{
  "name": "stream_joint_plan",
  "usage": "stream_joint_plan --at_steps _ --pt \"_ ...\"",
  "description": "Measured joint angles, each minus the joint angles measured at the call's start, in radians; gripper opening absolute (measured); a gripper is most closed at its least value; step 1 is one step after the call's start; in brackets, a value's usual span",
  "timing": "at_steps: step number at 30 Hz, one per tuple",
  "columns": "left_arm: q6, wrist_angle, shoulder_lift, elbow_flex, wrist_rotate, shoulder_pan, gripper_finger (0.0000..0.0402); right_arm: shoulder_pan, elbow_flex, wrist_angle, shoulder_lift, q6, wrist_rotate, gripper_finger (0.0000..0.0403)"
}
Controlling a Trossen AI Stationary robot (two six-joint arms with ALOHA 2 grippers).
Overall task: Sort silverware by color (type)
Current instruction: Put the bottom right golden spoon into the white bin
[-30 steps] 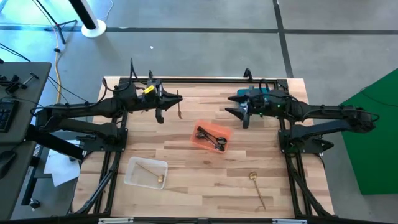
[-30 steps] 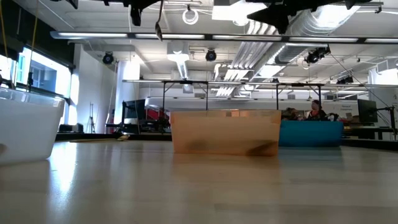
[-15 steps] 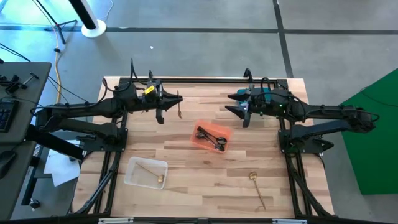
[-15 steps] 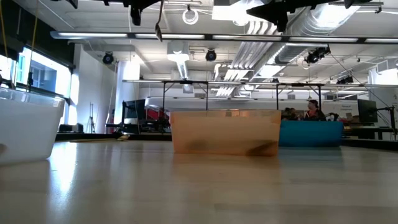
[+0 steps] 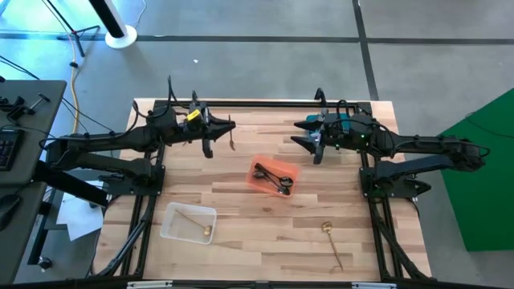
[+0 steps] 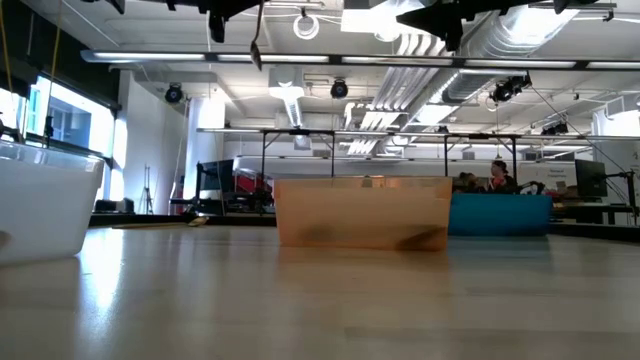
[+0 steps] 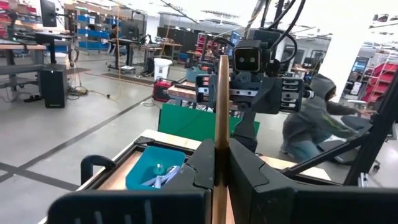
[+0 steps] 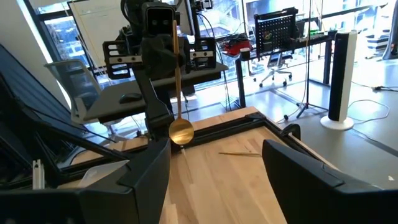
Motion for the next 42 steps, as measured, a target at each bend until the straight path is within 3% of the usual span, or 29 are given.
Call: stream_joint_plan --at_steps 19,26,42 --pt "0.001 -0.008 0.000 0.001 0.001 -0.001 0.0006 0.000 0.001 0.102 0.000 0.003 -0.058 0.0239" --pt "0.009 -0.006 0.000 0.001 -0.005 -0.003 0.0006 0.000 0.001 0.182 0.000 -0.069 -0.060 0.0239" --pt "-0.009 0.011 0.000 0.001 0.002 -0.003 0.0006 0.000 0.001 0.189 0.015 -0.087 -0.061 0.0239"
